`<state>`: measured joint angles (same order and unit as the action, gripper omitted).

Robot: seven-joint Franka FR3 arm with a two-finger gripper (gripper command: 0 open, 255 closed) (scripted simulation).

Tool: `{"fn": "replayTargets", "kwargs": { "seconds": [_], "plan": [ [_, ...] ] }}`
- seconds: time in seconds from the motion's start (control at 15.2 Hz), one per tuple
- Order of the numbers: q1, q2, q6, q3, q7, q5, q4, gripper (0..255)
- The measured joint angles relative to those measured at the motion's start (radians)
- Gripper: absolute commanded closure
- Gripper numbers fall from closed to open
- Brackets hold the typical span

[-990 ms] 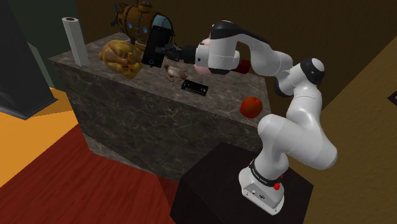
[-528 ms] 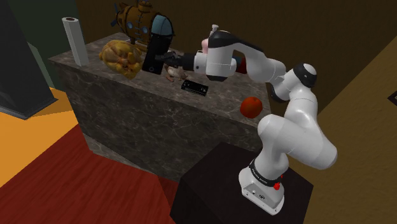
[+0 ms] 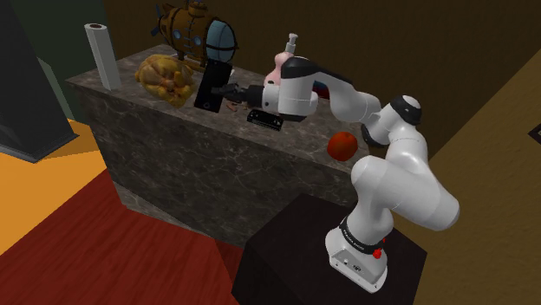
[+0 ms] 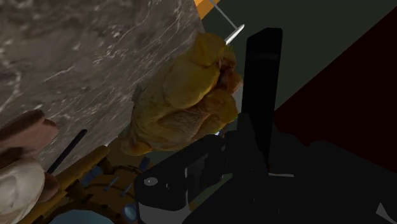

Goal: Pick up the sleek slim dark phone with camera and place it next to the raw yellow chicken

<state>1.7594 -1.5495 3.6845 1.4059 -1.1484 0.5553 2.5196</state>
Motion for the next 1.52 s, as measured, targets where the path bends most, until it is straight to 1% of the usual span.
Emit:
{"fn": "replayTargets", "kwargs": {
  "seconds": [0.2, 0.53, 0.73, 1.19, 1.25, 1.52],
  "plan": [
    [0.007, -0.036, 0.008, 0.032, -0.016, -0.033, 0.001, 255],
    [0.001, -0.099, 0.01, 0.092, -0.049, -0.09, 0.006, 255],
    [0.006, -0.104, 0.014, 0.116, -0.067, -0.122, 0.004, 255],
    [0.004, -0.101, 0.006, 0.127, -0.056, -0.146, 0.008, 255],
    [0.005, -0.1, 0.006, 0.129, -0.055, -0.15, 0.009, 0],
    [0.006, -0.1, 0.023, 0.132, -0.053, -0.158, 0.018, 0]
  ]
}}
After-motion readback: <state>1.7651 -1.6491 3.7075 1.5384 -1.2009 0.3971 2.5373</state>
